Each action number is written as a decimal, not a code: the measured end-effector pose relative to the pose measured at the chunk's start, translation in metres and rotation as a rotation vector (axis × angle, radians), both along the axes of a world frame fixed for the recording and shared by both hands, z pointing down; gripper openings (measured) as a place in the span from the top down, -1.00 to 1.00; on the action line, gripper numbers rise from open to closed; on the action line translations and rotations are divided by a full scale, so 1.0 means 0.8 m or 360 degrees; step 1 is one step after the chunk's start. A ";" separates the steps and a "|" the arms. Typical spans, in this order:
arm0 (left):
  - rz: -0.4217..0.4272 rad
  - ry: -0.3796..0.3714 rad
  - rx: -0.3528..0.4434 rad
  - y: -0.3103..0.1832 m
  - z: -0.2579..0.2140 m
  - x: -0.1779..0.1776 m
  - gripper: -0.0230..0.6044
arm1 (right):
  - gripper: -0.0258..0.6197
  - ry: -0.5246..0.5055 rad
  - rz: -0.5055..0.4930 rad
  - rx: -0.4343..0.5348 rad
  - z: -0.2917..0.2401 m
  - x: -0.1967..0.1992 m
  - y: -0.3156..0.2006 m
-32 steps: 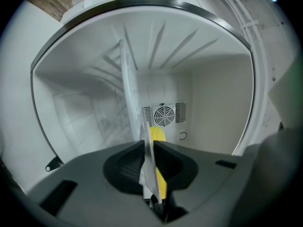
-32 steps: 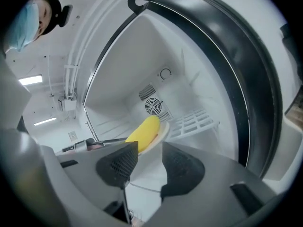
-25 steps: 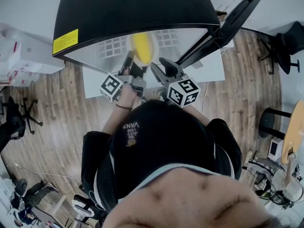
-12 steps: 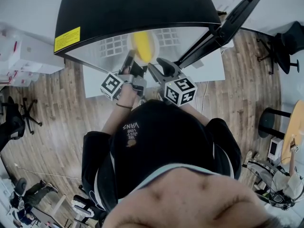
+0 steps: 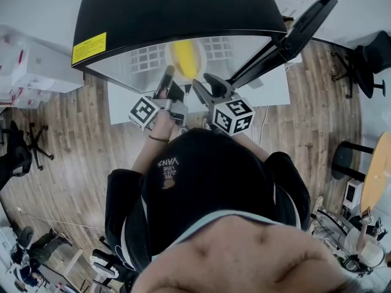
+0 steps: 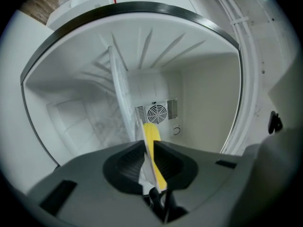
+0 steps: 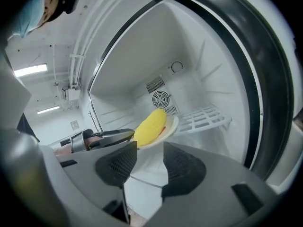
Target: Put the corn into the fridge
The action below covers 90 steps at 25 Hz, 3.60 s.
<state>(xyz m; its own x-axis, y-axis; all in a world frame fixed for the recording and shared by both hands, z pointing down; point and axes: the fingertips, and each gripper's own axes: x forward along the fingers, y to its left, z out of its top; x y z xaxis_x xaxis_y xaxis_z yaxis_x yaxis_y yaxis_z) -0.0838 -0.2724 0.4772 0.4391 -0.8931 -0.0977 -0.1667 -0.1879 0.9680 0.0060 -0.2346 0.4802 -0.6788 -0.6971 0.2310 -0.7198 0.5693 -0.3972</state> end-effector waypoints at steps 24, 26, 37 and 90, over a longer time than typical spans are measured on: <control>0.0112 -0.0976 0.0476 0.041 -0.016 0.004 0.79 | 0.42 -0.0009 0.0014 -0.0003 -0.001 -0.002 -0.008; 0.0143 -0.1023 0.0486 0.046 -0.013 0.010 0.79 | 0.42 -0.0008 0.0014 -0.0003 -0.002 -0.002 -0.008; 0.0264 -0.1304 0.0529 0.055 0.008 0.032 0.79 | 0.42 0.0001 0.0008 0.0003 0.000 -0.005 -0.011; 0.0263 -0.1268 0.0467 0.006 0.009 0.029 0.80 | 0.42 0.0031 0.0002 0.0032 -0.003 -0.015 -0.058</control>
